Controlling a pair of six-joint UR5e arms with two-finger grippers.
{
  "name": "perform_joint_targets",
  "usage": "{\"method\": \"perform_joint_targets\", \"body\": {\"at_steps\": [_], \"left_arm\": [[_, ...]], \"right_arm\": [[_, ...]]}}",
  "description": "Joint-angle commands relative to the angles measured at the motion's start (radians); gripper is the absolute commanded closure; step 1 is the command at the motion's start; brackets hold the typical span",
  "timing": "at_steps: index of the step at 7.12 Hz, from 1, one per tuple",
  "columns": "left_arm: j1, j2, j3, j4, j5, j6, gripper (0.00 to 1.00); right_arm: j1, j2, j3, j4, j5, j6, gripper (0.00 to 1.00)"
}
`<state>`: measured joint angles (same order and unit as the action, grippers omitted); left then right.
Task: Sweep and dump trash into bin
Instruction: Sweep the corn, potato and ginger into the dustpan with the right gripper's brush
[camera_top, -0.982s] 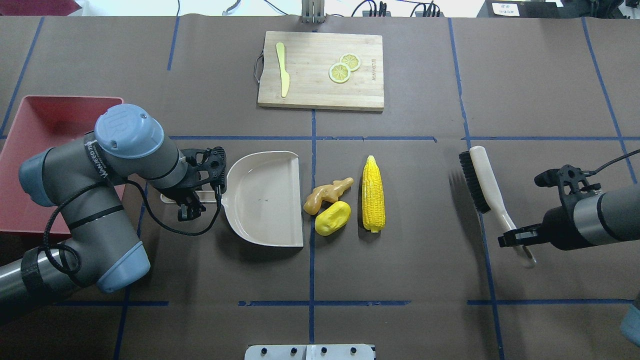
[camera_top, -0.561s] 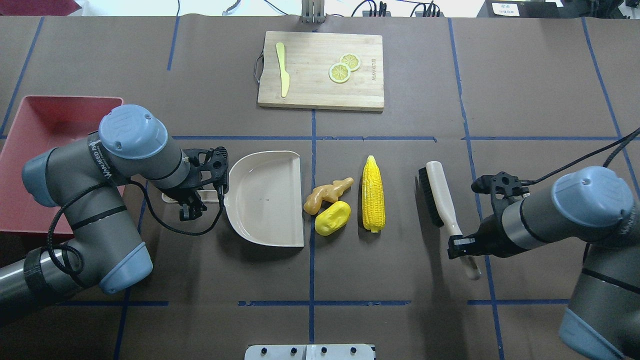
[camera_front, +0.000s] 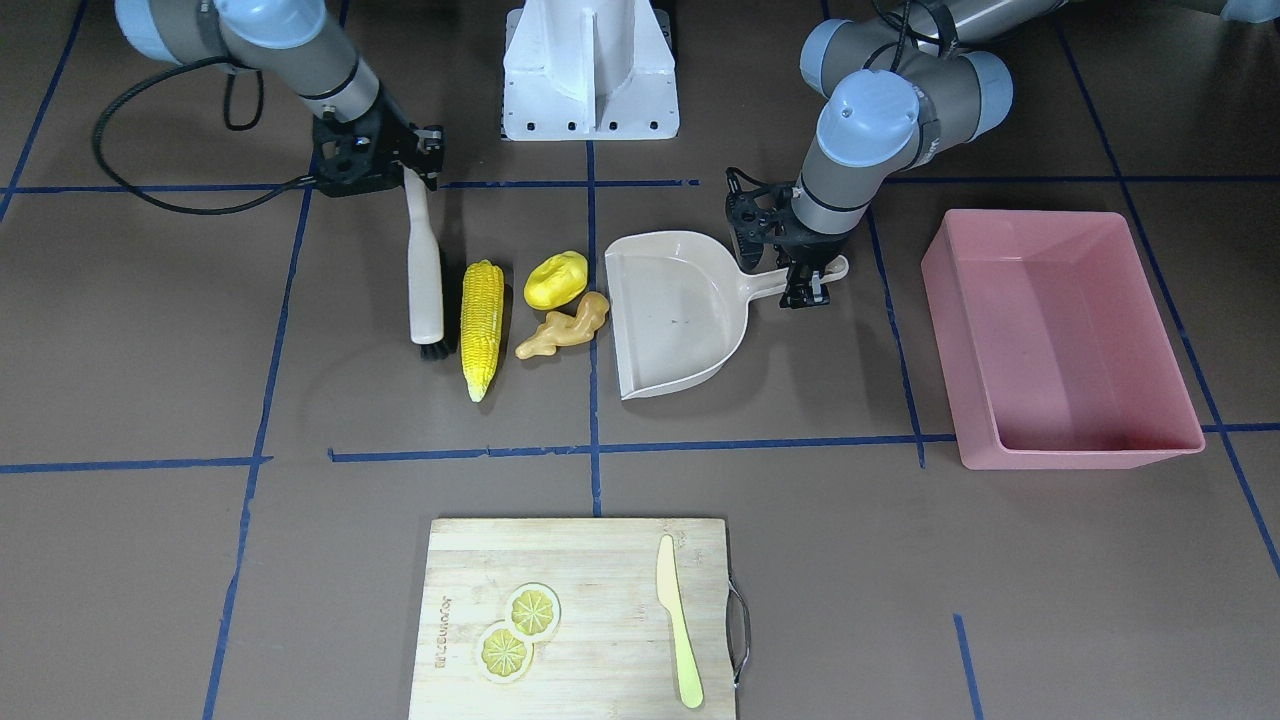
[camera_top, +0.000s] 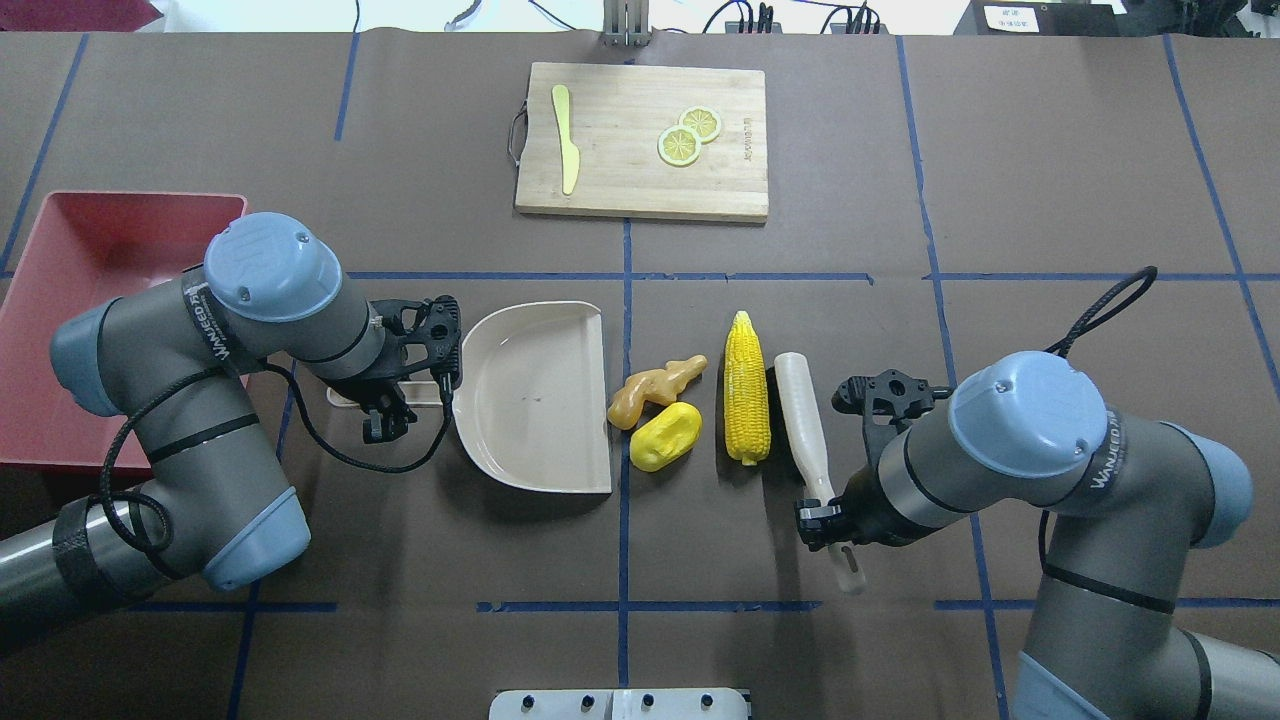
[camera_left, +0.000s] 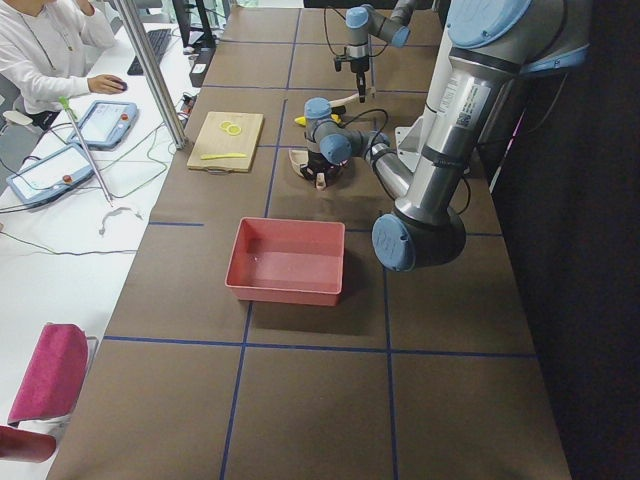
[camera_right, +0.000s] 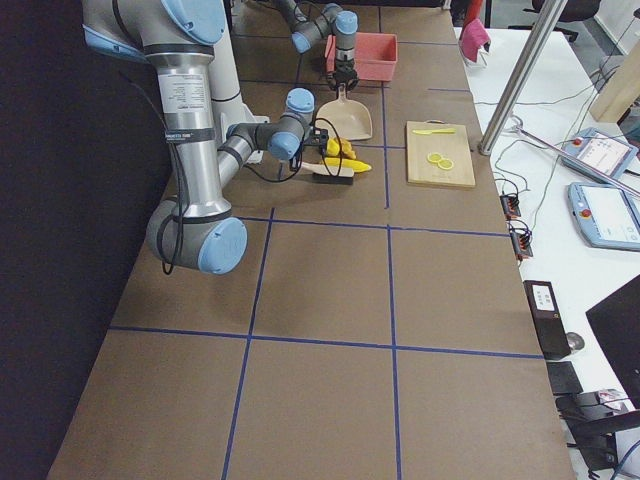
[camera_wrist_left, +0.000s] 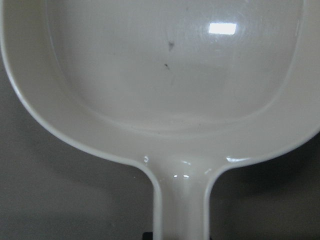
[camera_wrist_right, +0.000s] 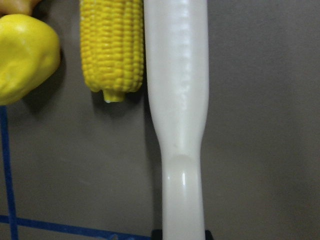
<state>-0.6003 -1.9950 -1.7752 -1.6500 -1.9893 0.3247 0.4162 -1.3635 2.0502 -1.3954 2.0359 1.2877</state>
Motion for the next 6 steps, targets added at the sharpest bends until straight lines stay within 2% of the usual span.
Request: {"method": "perform_joint_targets", "body": {"at_steps": [1, 4, 6], "left_arm": [[0.026, -0.053, -0.001, 0.085, 0.044, -0.001, 0.97], [0.095, -0.117, 0.034, 0.088, 0.115, -0.050, 0.97], [0.105, -0.169, 0.086, 0.085, 0.115, -0.091, 0.97]], "right_arm": [[-0.025, 0.067, -0.007, -0.074, -0.017, 0.002, 1.00], [-0.056, 0.151, -0.065, -0.076, -0.039, 0.004, 1.00], [-0.063, 0.188, -0.079, -0.074, -0.043, 0.004, 1.00]]}}
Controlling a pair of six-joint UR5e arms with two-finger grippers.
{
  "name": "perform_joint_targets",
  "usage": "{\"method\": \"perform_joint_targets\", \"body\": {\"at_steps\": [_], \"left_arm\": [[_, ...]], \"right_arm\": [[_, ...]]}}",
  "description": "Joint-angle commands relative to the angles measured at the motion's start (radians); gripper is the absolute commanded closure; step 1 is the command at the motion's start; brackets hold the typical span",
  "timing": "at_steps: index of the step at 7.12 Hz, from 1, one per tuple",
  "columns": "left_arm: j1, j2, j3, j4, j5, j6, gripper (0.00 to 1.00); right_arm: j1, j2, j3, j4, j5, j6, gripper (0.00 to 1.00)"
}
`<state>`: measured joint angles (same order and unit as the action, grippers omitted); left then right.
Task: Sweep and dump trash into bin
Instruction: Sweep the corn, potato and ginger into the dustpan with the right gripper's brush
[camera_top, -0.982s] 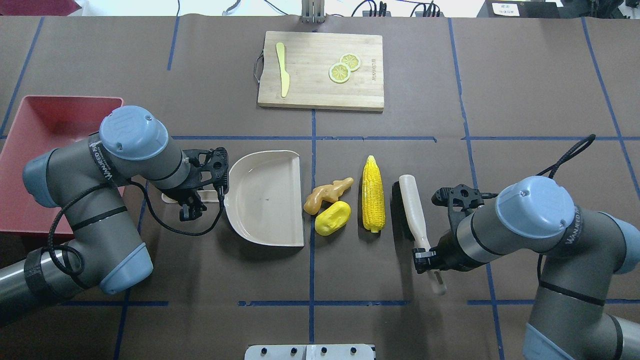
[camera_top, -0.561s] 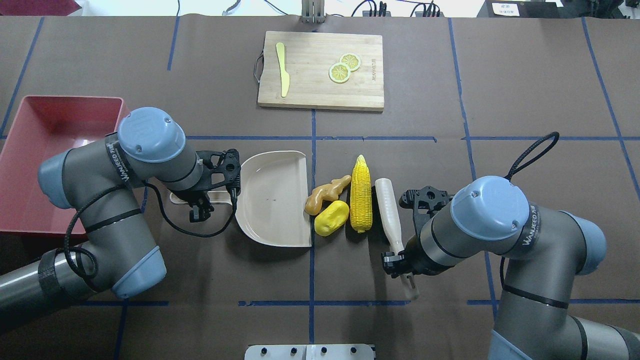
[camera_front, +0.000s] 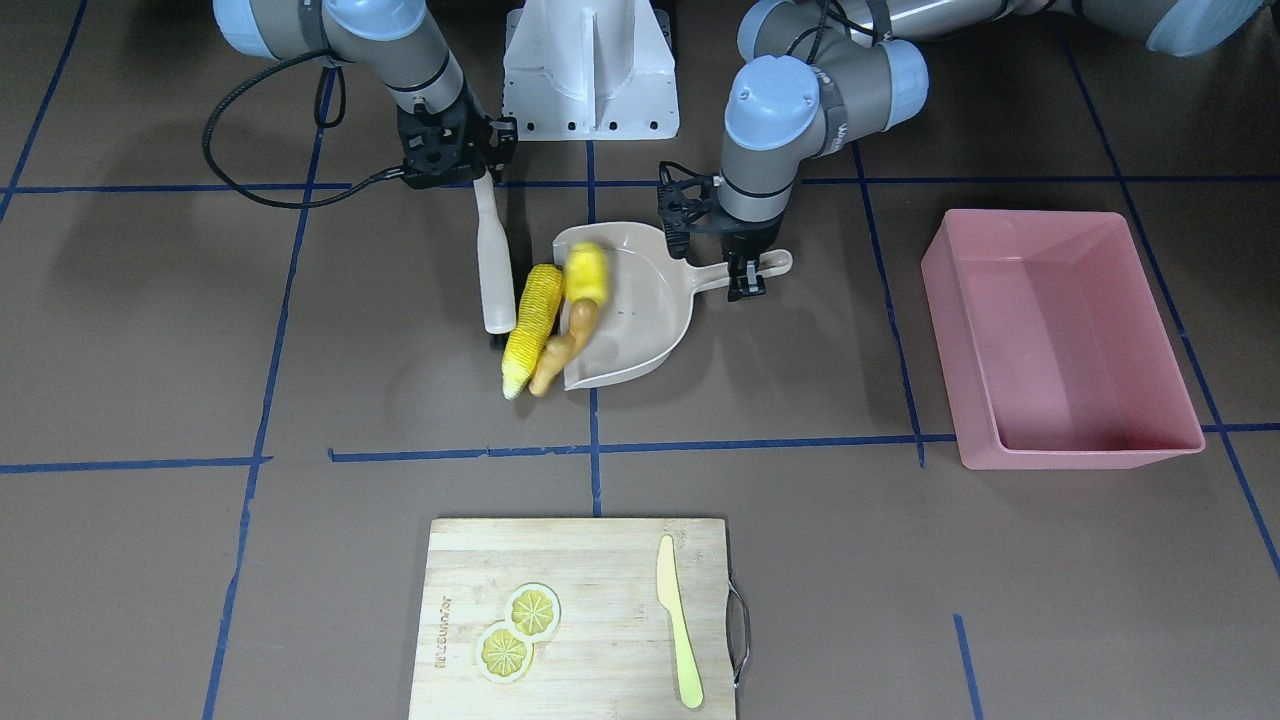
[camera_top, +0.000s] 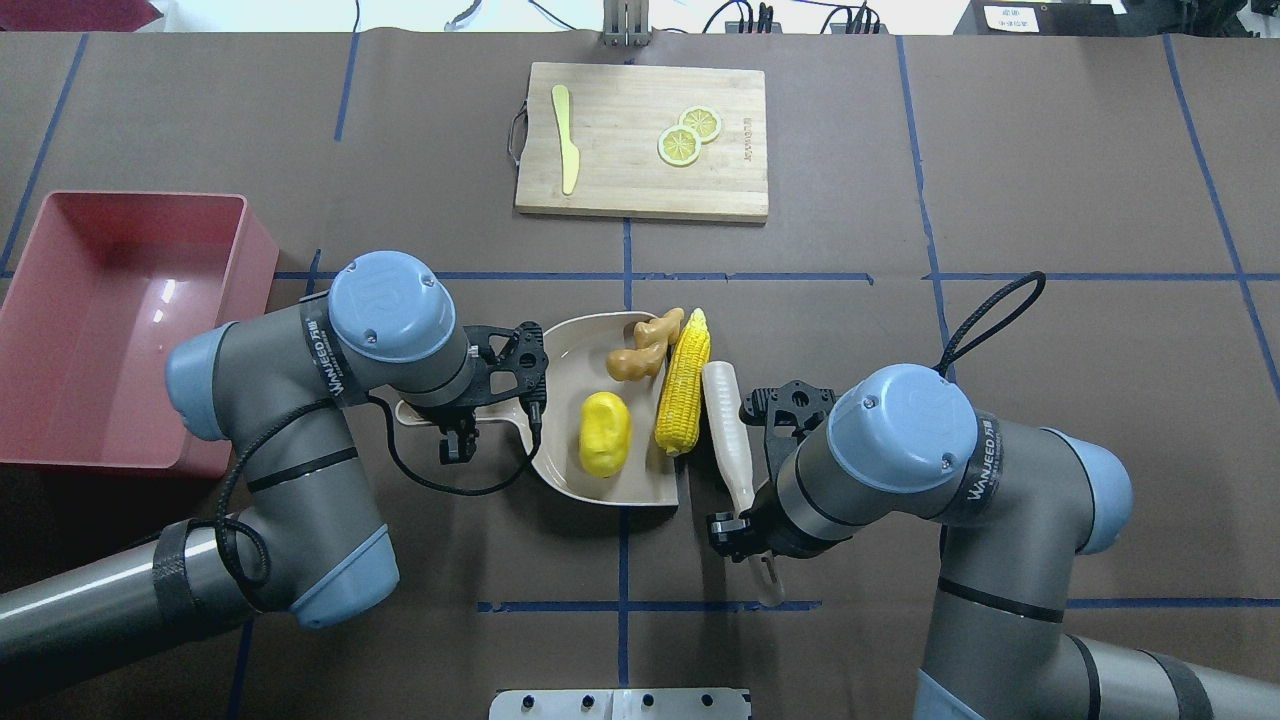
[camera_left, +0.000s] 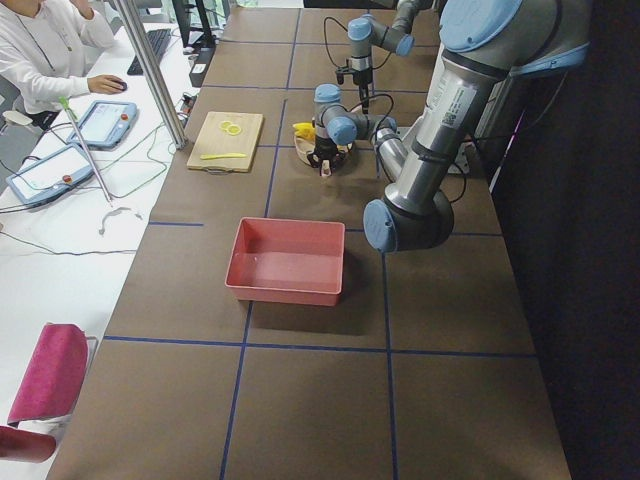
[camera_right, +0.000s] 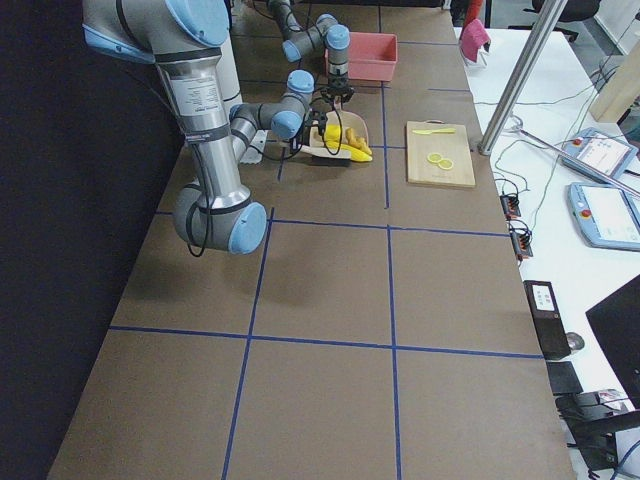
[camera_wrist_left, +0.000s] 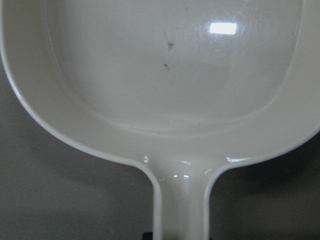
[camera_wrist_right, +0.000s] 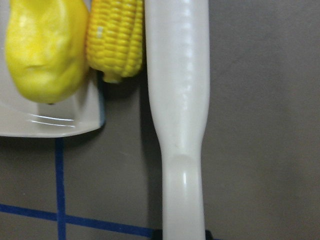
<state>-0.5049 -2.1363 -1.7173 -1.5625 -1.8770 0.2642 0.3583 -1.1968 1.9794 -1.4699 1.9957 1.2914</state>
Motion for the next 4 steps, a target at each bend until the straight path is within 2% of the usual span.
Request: {"method": "perform_joint_targets", "body": {"at_steps": [1, 4], "left_arm": [[0.029, -0.078, 0.068, -0.001, 0.004, -0.064, 0.97], [0.031, -0.091, 0.088, -0.042, 0.001, -0.089, 0.95]], "right_arm": [[-0.009, 0.035, -0.008, 0.000, -0.008, 0.000, 1.00], [-0.006, 0.042, -0.002, -0.004, -0.008, 0.002, 1.00]]}}
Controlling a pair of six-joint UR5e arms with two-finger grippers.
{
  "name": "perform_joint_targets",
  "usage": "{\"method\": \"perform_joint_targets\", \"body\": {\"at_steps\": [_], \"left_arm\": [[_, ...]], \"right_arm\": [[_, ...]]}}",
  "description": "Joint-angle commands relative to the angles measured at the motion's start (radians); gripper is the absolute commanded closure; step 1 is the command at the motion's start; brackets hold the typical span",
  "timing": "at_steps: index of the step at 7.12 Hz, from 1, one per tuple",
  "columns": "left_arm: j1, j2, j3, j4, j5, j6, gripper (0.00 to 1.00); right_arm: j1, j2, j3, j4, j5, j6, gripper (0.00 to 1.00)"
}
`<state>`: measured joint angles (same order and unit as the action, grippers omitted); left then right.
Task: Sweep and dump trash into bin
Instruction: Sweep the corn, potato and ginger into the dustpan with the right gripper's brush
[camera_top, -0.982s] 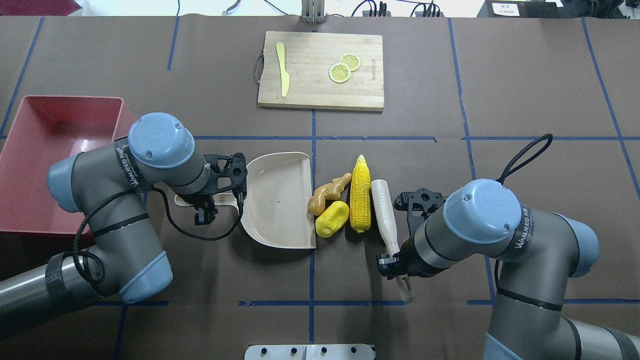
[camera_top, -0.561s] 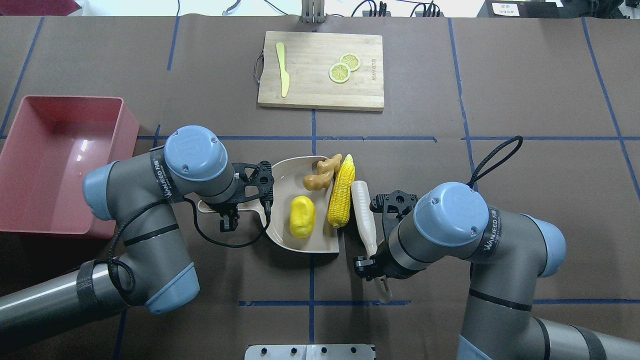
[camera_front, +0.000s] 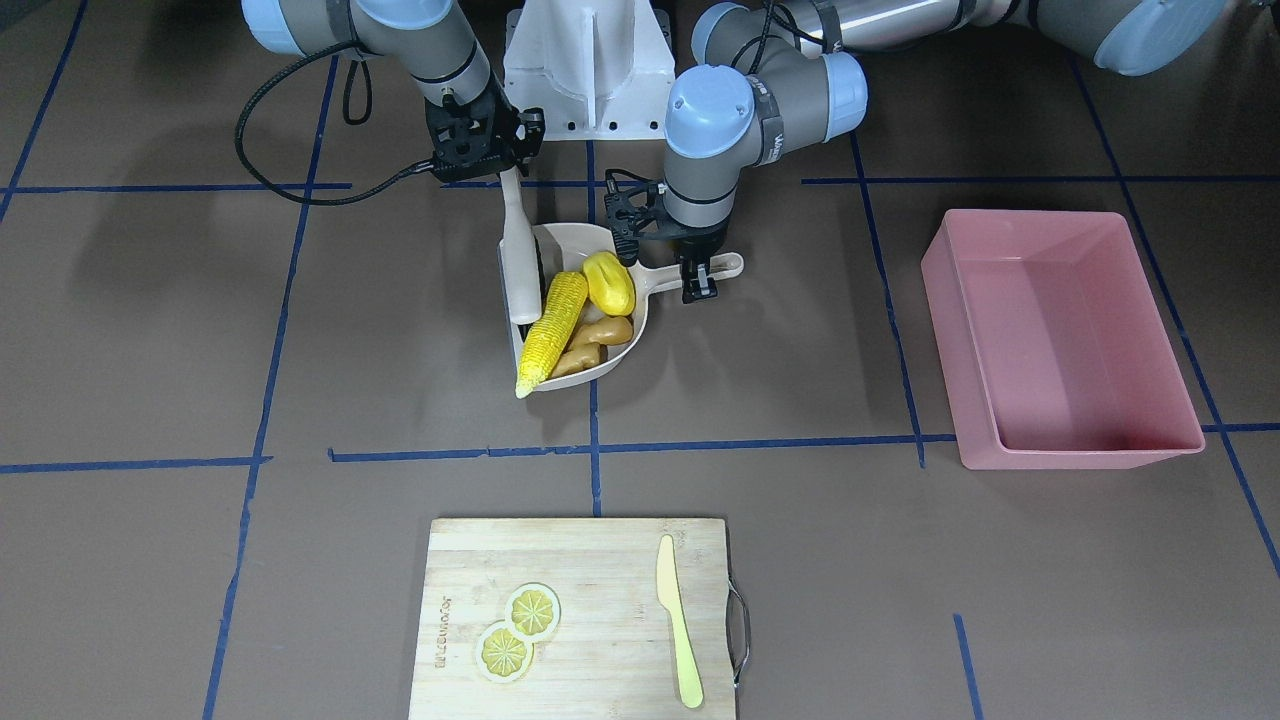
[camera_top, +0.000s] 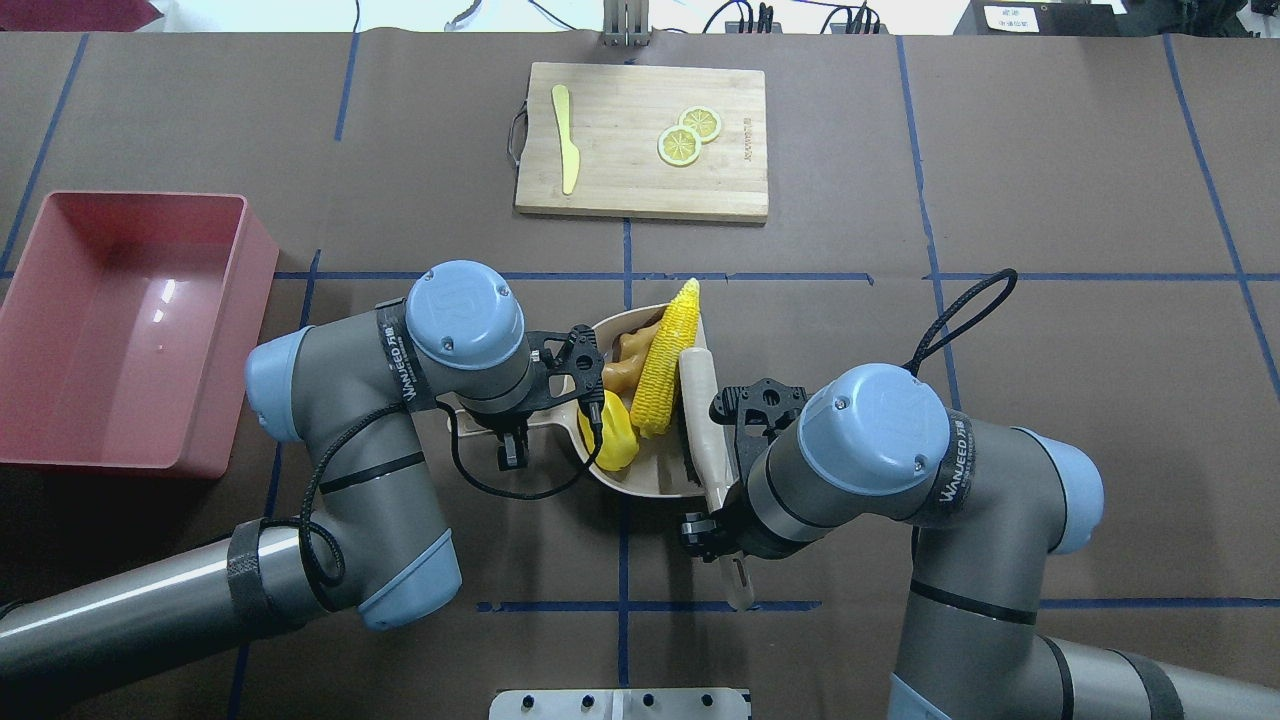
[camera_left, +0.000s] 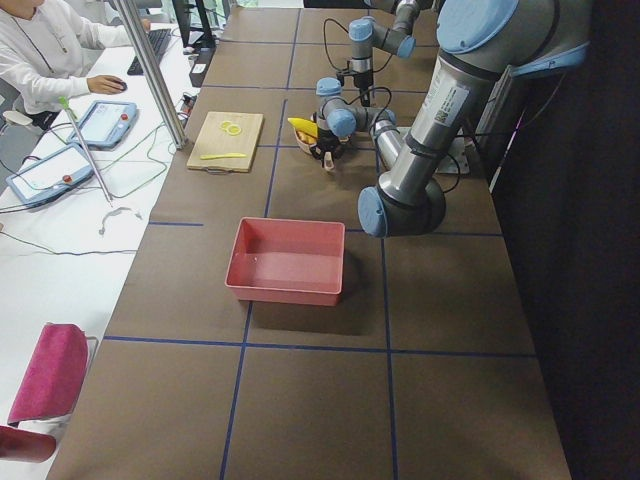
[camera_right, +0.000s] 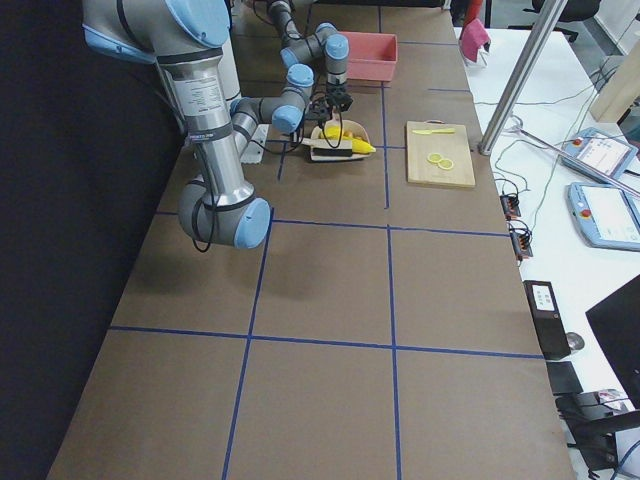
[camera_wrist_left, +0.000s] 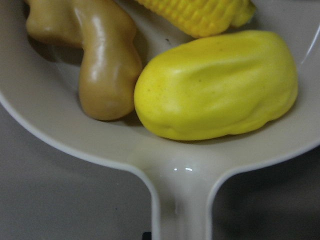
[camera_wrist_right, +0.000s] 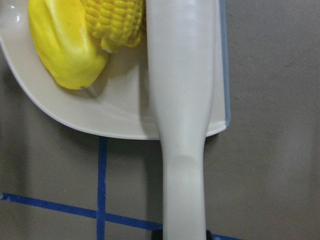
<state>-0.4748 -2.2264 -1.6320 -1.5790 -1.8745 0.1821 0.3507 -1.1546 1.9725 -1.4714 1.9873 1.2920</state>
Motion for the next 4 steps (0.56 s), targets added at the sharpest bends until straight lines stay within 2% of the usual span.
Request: {"method": "perform_joint_targets", "body": {"at_steps": [1, 4], "left_arm": [[-0.002, 0.004, -0.003, -0.070, -0.002, -0.028, 0.94], [-0.007, 0.030, 0.000, -0.205, -0.005, -0.148, 0.95]], "right_arm": [[0.020, -0.016, 0.029, -0.010, 0.005, 0.003, 1.00], [0.056, -0.048, 0.172, -0.186, 0.021, 0.001, 1.00]]}}
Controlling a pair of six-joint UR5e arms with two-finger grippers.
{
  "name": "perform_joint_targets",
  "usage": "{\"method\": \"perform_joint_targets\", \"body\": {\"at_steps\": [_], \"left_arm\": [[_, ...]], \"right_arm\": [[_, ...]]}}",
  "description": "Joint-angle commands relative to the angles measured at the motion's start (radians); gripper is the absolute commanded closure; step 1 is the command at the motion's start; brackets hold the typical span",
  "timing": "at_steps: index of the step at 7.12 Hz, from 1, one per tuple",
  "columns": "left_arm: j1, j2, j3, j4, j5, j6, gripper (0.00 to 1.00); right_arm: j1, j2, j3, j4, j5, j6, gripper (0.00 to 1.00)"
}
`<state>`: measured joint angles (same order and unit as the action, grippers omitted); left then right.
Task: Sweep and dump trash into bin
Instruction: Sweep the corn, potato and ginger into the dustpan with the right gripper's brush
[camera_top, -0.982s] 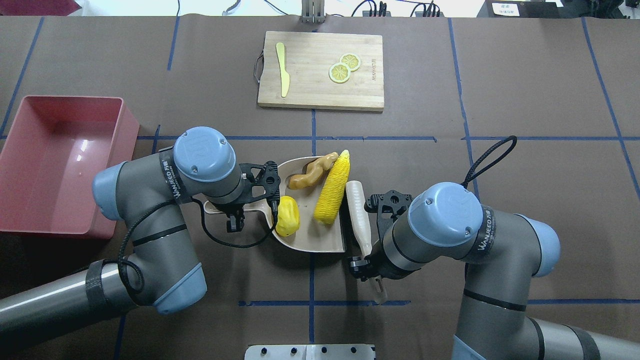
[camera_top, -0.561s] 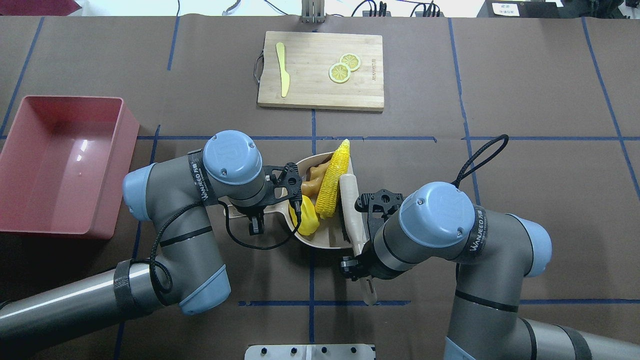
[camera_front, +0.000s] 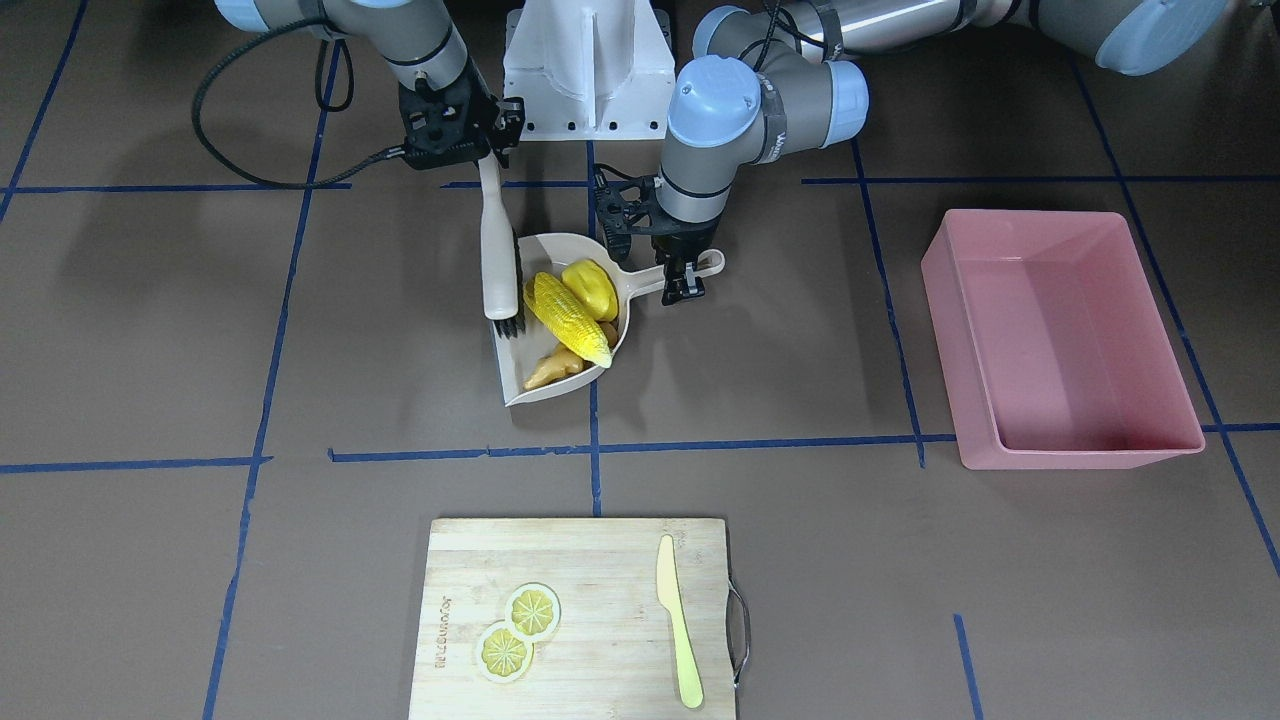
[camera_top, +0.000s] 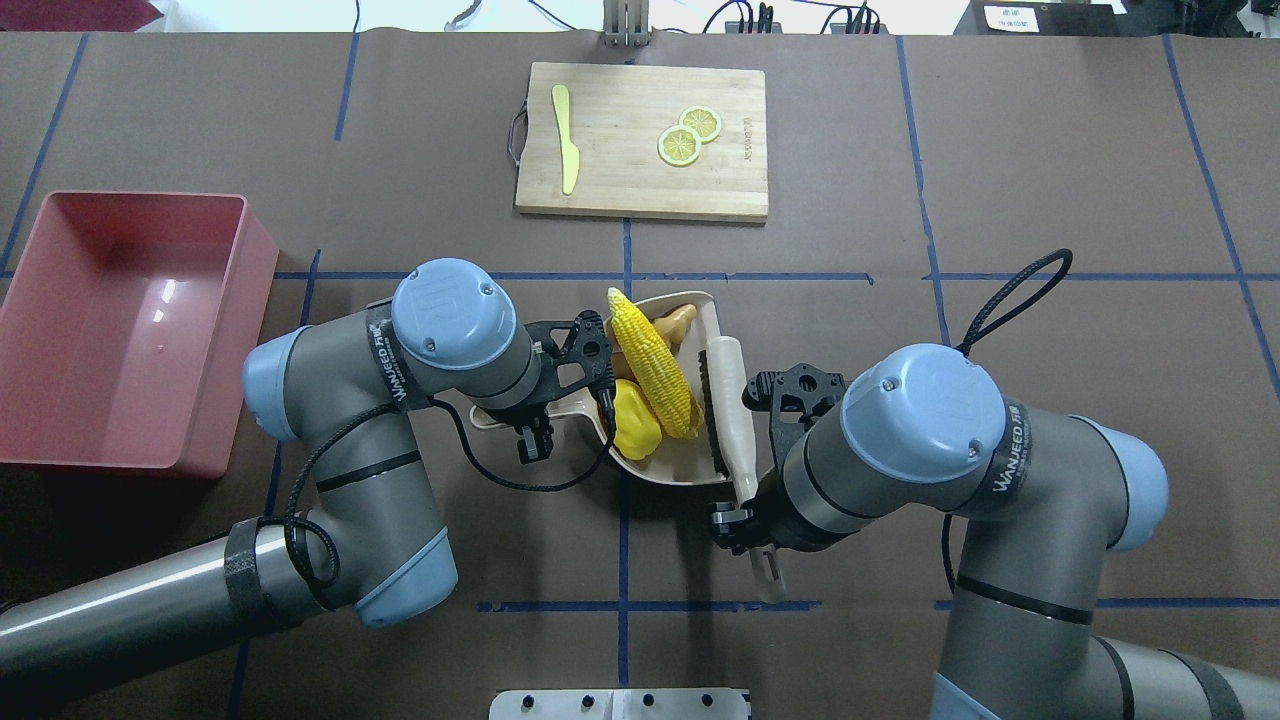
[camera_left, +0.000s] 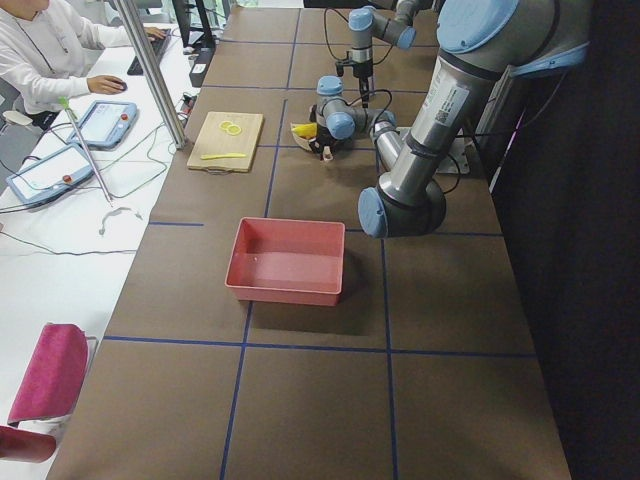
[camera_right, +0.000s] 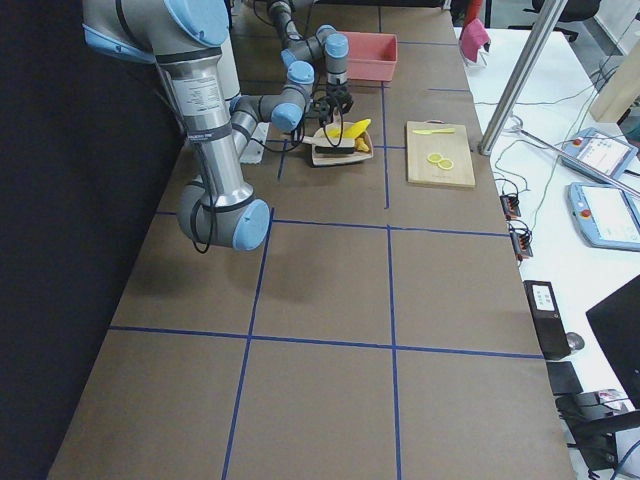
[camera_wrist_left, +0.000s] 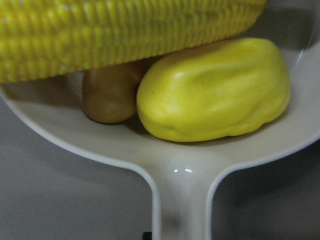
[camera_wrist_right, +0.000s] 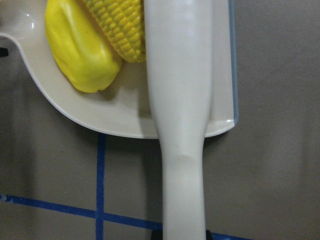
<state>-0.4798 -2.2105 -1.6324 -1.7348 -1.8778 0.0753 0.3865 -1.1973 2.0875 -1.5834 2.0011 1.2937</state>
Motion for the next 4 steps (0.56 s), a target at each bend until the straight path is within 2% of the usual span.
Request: {"method": "perform_joint_targets", "body": {"at_steps": [1, 4], "left_arm": [[-0.003, 0.017, 0.002, -0.083, -0.004, -0.083, 0.95], [-0.010, 0.018, 0.003, -0.212, -0.007, -0.176, 0.96]], "right_arm": [[0.041, -0.005, 0.092, -0.133, 0.022, -0.001, 1.00], [0.037, -0.005, 0.080, -0.136, 0.019, -0.004, 1.00]]}}
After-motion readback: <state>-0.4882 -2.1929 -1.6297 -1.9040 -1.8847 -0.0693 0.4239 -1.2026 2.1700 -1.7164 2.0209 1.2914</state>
